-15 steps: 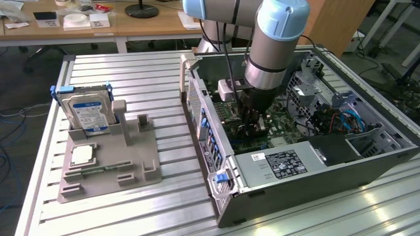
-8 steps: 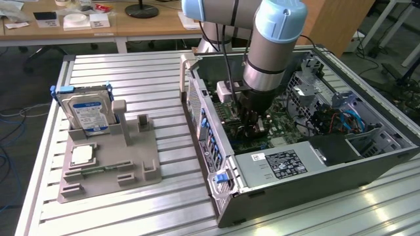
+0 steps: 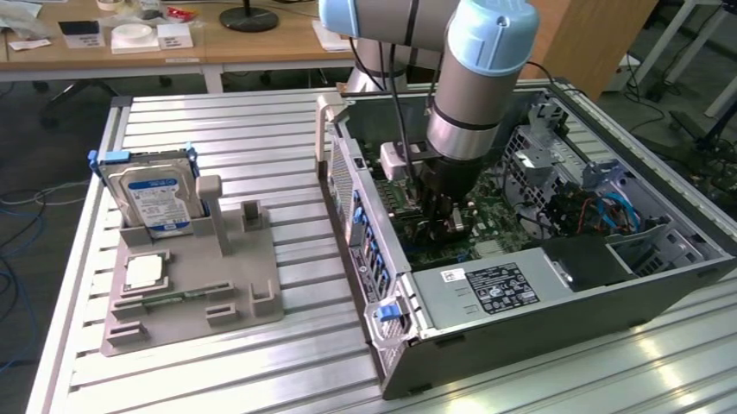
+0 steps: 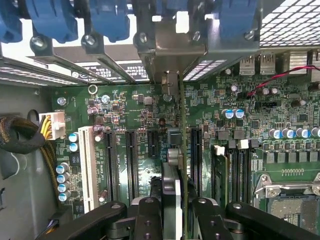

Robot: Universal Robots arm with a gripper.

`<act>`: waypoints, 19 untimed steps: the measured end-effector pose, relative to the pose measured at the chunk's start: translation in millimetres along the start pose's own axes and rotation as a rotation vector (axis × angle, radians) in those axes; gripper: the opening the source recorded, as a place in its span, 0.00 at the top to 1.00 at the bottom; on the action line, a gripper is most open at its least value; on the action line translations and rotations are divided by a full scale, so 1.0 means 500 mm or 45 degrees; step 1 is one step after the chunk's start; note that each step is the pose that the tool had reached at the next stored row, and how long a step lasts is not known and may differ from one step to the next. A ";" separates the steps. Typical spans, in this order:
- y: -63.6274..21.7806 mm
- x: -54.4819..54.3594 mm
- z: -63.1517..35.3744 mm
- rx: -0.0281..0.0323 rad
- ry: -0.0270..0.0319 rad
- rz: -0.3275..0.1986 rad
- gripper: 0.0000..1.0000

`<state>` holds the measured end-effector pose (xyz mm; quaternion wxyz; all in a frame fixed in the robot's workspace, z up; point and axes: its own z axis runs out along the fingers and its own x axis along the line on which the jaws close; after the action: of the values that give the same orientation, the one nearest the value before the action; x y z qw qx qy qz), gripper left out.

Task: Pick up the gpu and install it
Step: 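Insert the gpu into the slot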

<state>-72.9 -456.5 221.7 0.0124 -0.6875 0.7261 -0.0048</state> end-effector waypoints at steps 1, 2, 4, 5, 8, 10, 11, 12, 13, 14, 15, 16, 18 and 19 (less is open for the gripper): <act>0.001 0.000 0.002 0.0012 -0.0040 0.001 0.72; 0.001 0.000 -0.001 0.0014 -0.0015 0.001 0.71; 0.000 0.000 -0.006 0.0017 -0.0005 0.000 0.65; 0.000 0.000 -0.010 0.0017 0.0003 0.000 0.65; -0.001 0.000 -0.028 0.0035 0.0003 0.000 0.65; -0.001 0.000 -0.042 0.0050 0.0000 0.000 0.65; -0.001 -0.001 -0.051 0.0053 0.0002 0.000 0.65; -0.001 -0.001 -0.060 0.0058 -0.0001 0.000 0.65; -0.002 -0.001 -0.069 0.0062 0.0000 0.000 0.65; -0.002 -0.001 -0.077 0.0066 -0.0001 0.000 0.65; -0.002 -0.001 -0.085 0.0071 0.0000 0.000 0.65; -0.002 -0.001 -0.093 0.0081 -0.0001 0.000 0.65; -0.002 -0.001 -0.106 0.0100 -0.0001 0.000 0.65; -0.002 -0.001 -0.109 0.0110 0.0000 0.000 0.65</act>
<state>-73.0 -456.5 276.2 0.0153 -0.6875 0.7260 -0.0080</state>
